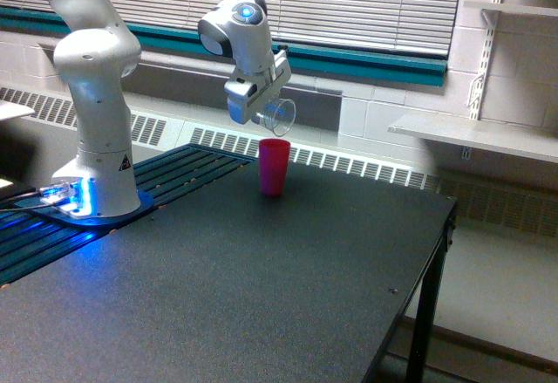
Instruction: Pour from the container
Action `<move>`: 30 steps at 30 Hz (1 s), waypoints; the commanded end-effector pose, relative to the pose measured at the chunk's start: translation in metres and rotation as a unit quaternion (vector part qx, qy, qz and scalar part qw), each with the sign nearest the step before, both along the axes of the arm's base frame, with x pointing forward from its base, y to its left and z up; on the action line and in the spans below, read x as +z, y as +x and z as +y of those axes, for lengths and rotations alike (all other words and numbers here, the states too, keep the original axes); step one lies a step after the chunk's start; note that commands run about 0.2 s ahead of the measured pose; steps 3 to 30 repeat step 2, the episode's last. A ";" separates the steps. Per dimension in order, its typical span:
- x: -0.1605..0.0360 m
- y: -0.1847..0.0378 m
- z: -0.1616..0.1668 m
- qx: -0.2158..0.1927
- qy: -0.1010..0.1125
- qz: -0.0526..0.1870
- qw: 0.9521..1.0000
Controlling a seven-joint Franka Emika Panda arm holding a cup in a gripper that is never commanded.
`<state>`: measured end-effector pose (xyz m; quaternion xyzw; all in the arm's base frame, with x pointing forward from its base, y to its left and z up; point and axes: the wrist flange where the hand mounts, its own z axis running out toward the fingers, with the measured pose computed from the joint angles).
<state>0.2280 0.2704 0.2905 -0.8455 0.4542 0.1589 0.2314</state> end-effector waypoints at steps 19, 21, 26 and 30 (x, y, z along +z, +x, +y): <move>0.005 -0.001 0.002 -0.007 -0.008 -0.004 1.000; 0.005 -0.001 0.002 -0.007 -0.008 -0.004 1.000; 0.005 -0.001 0.002 -0.007 -0.008 -0.004 1.000; 0.005 -0.001 0.002 -0.007 -0.008 -0.004 1.000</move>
